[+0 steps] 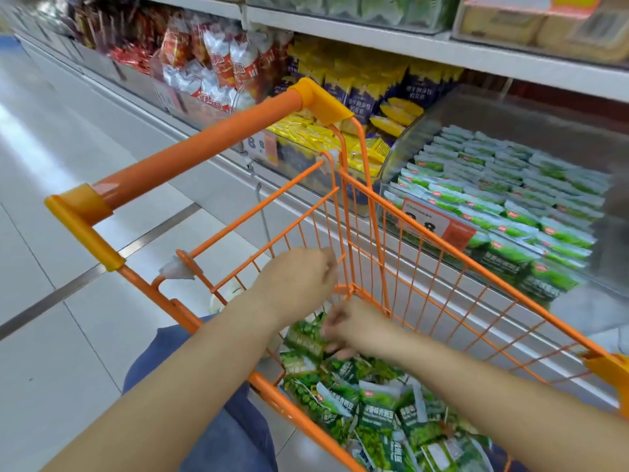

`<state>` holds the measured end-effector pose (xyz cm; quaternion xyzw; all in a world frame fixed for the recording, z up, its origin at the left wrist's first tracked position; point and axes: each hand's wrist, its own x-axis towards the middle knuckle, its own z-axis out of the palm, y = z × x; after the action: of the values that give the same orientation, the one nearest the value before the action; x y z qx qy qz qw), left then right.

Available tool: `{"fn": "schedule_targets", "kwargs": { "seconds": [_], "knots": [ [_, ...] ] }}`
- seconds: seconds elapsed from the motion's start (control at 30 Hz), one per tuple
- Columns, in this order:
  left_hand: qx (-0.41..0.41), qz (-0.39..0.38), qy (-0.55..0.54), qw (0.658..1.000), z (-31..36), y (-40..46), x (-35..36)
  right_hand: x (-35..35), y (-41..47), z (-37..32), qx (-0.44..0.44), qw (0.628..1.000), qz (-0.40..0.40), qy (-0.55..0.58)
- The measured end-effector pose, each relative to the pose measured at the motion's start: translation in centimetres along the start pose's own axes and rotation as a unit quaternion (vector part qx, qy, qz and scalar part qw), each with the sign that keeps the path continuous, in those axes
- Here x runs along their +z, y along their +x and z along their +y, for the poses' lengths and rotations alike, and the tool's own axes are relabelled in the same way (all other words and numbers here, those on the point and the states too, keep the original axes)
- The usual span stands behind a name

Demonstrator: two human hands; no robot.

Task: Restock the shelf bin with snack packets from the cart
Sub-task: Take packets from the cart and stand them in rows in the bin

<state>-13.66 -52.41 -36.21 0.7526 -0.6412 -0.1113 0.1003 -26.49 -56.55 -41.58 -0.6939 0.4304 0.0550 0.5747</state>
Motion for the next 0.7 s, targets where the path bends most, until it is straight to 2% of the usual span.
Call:
{"fn": "schedule_targets", "kwargs": {
  "seconds": [0.07, 0.17, 0.23, 0.3, 0.37, 0.43, 0.53, 0.6, 0.7],
  "knots": [
    [-0.03, 0.061, -0.137, 0.988, 0.4, 0.0, -0.7, -2.8, -1.5, -0.7, -0.012, 0.992, 0.039, 0.119],
    [-0.049, 0.09, -0.223, 0.969, 0.8, -0.1, -1.3, -5.6, -4.8, -0.9, -0.012, 0.949, 0.061, 0.309],
    [-0.065, 0.057, -0.34, 0.937, 1.2, -0.2, -1.5, -6.5, -6.7, -0.7, -0.022, 0.905, 0.072, 0.419],
    [-0.071, 0.001, -0.481, 0.874, 1.9, -0.2, -1.9, -6.9, -8.1, -0.4, -0.043, 0.866, 0.085, 0.49],
    [-0.043, -0.045, -0.503, 0.862, 3.0, -0.2, -2.3, -7.1, -9.2, -0.3, -0.06, 0.838, 0.092, 0.535],
    [-0.022, -0.059, -0.506, 0.86, 4.4, -0.2, -2.4, -7.2, -9.9, -0.1, -0.076, 0.832, 0.091, 0.542],
    [-0.016, -0.048, -0.529, 0.847, 6.2, 0.1, -2.5, -8.0, -10.6, 0.4, -0.097, 0.877, 0.16, 0.443],
    [-0.002, -0.042, -0.506, 0.861, 7.0, 0.4, -2.4, -8.9, -11.0, 0.9, -0.124, 0.893, 0.222, 0.371],
    [0.012, -0.044, -0.489, 0.871, 8.2, 0.8, -2.3, -10.5, -12.1, 1.2, -0.175, 0.893, 0.244, 0.334]
  ]
}}
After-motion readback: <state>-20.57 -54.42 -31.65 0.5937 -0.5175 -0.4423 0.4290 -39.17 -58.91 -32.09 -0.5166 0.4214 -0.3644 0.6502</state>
